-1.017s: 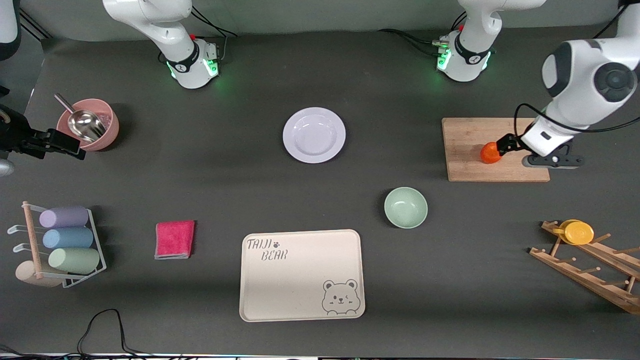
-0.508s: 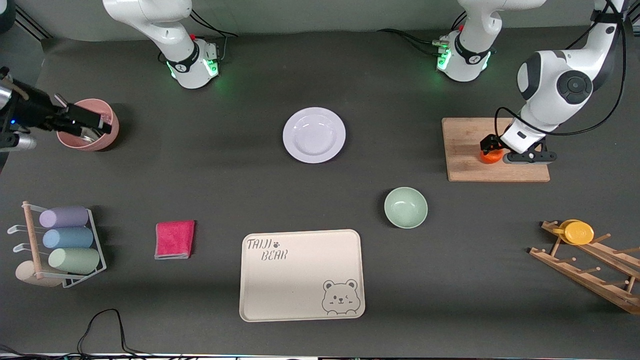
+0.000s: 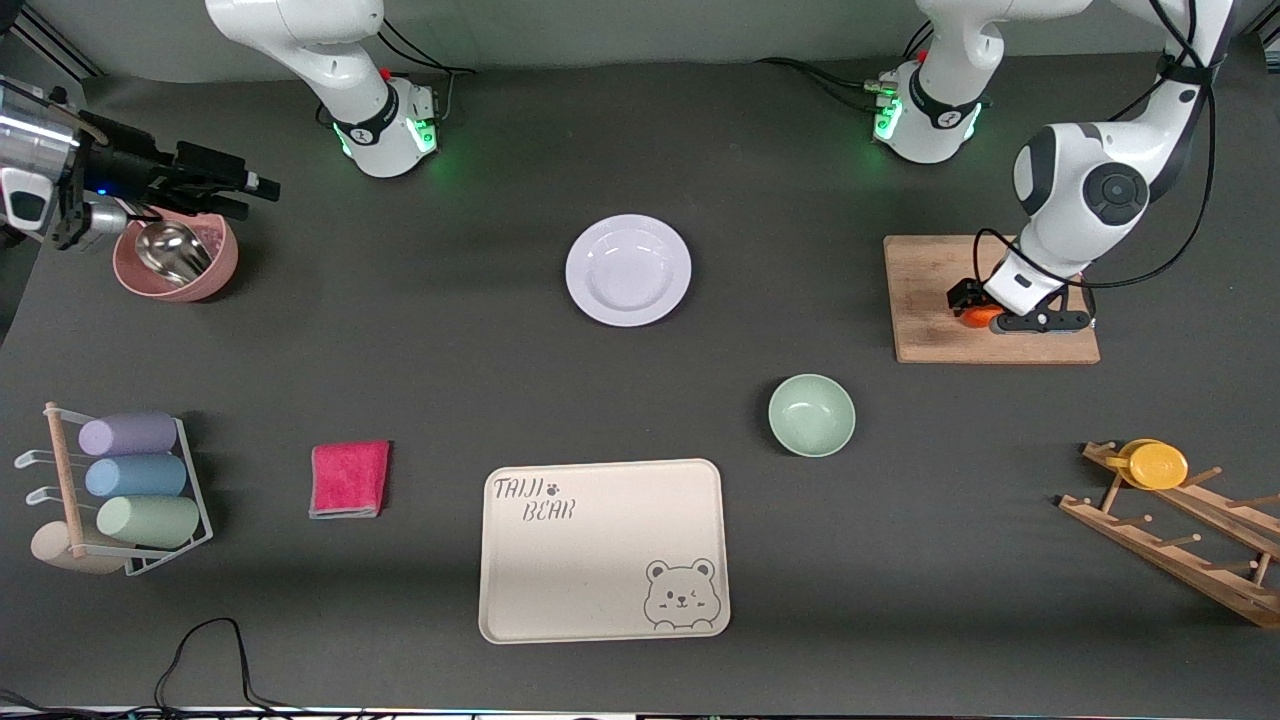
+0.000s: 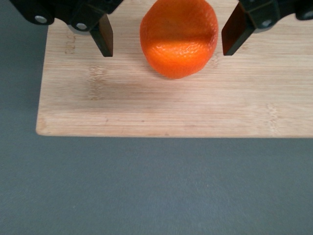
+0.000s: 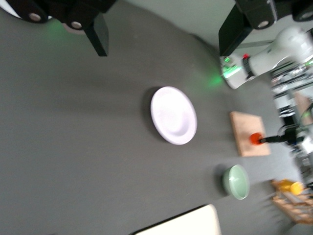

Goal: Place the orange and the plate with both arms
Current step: 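Close the left gripper on the orange while the right gripper rises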

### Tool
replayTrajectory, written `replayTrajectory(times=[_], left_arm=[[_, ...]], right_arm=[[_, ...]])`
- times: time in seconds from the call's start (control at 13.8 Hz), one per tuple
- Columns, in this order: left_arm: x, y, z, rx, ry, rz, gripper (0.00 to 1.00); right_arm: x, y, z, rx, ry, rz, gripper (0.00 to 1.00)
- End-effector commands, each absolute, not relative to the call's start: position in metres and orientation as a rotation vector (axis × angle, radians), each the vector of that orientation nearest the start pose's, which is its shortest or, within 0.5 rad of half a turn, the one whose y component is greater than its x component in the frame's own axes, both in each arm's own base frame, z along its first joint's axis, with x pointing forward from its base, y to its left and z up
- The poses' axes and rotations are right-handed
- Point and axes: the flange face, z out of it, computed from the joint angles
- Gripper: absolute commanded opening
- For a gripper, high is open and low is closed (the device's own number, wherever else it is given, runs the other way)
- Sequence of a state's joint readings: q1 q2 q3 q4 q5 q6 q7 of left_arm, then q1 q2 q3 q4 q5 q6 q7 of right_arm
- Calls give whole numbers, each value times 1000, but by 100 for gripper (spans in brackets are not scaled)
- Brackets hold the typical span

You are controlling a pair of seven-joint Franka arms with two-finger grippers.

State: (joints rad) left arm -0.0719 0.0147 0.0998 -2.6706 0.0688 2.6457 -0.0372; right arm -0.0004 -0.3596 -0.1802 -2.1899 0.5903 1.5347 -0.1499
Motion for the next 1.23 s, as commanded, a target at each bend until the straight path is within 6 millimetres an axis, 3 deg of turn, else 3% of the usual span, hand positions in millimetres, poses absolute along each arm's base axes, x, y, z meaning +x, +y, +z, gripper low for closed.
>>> replayTrajectory(times=[0.0, 0.07, 0.22, 0.29, 0.36, 0.51, 0.58, 0.73, 0.87, 1.02, 1.16], left_arm=[[408, 11, 217, -3096, -14, 84, 99], [406, 11, 212, -3095, -16, 103, 99], [404, 12, 206, -3092, -18, 132, 97], [403, 12, 206, -3092, -18, 136, 91], [403, 12, 205, -3092, -18, 141, 77], [402, 12, 205, -3091, -18, 151, 21], [403, 12, 207, -3091, -16, 146, 0], [403, 11, 214, -3086, -17, 195, 0], [406, 7, 232, -3088, -6, 174, 0], [419, -1, 260, -3087, 52, 136, 0], [432, -9, 302, -3084, 73, 101, 0]], right_arm=[[399, -23, 528, -2258, 50, 258, 100], [396, -26, 527, -2213, 15, 243, 100], [386, -25, 503, -2061, -69, 216, 100], [380, -25, 487, -2010, -103, 197, 100], [375, -29, 475, -1968, -113, 182, 100], [370, -28, 467, -1927, -98, 189, 100], [370, -25, 466, -1903, -91, 186, 100], [370, -24, 465, -1898, -90, 186, 100], [370, -23, 465, -1897, -91, 188, 100], [371, -23, 464, -1896, -86, 193, 100], [373, -23, 458, -1893, -70, 209, 100]])
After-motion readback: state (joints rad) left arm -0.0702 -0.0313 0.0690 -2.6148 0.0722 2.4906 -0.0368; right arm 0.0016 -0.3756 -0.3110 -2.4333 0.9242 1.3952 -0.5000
